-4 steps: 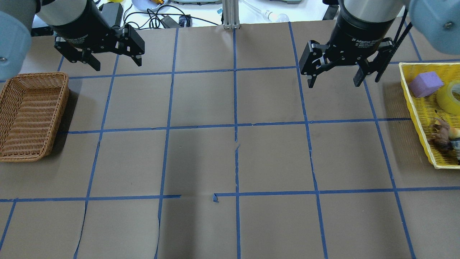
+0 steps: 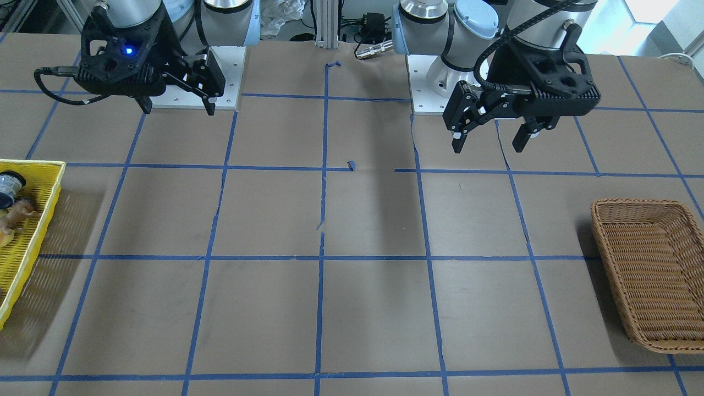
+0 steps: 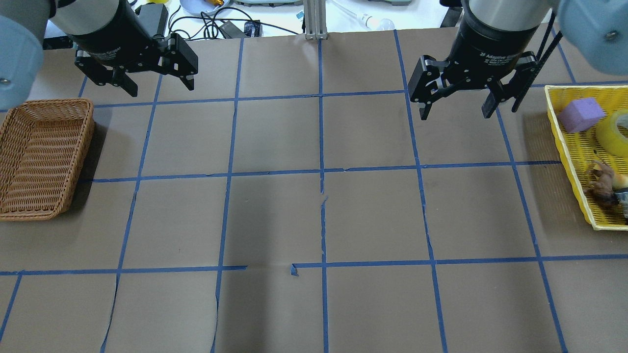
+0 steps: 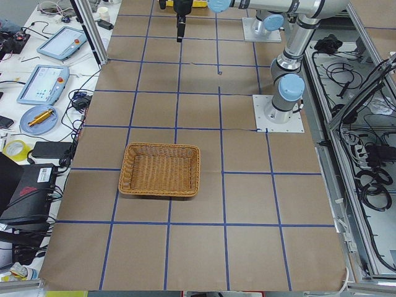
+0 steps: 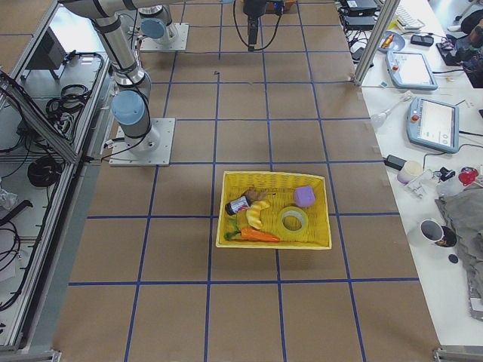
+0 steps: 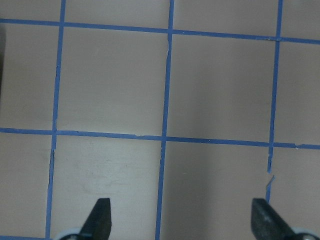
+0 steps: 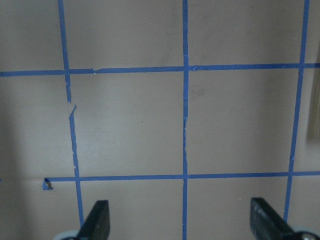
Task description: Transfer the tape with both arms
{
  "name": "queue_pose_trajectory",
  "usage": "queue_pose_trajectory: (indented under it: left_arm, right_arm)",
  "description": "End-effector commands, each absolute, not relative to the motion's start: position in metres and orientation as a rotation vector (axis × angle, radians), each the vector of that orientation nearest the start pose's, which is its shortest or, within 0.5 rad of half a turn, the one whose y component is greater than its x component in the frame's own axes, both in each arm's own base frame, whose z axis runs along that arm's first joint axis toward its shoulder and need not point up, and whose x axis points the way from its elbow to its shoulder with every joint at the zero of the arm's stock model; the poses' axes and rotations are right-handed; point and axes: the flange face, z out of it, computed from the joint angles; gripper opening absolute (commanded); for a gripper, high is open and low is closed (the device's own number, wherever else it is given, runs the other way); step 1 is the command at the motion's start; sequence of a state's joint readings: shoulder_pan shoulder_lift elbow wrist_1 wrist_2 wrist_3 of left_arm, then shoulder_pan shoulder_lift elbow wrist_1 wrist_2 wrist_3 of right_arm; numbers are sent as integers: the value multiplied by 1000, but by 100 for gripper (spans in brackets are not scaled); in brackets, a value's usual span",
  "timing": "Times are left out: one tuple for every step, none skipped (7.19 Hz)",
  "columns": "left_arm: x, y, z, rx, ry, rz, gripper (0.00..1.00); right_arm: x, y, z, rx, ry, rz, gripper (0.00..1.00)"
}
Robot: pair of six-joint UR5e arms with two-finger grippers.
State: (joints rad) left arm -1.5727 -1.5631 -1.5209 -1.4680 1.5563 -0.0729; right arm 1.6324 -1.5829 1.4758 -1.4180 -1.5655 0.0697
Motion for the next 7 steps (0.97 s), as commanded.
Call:
queue_pose_trajectory:
  left_arm:
    - [-136, -502, 528, -114, 3151, -251, 100]
    - [-136, -502, 528, -117, 3151, -251, 100]
    - [-136, -502, 528, -117, 3151, -251, 100]
    - [-136, -501, 527, -110, 3150, -249, 100]
    - [-135, -501, 527, -105, 3143, -234, 100]
    - [-135, -499, 526, -106, 3139, -212, 100]
    - [-135, -499, 527, -104, 3138, -214, 100]
  right_arm:
    - [157, -474, 526, -24, 3149, 60, 100]
    - [157, -475, 527, -24, 3149, 48, 100]
    - [157, -475, 527, -27, 3149, 48, 100]
    - [157, -474, 524, -27, 3149, 67, 100]
    - [157, -473, 525, -27, 3149, 67, 100]
    - [158, -473, 525, -29, 3149, 65, 100]
    - [158, -473, 525, -32, 3149, 60, 100]
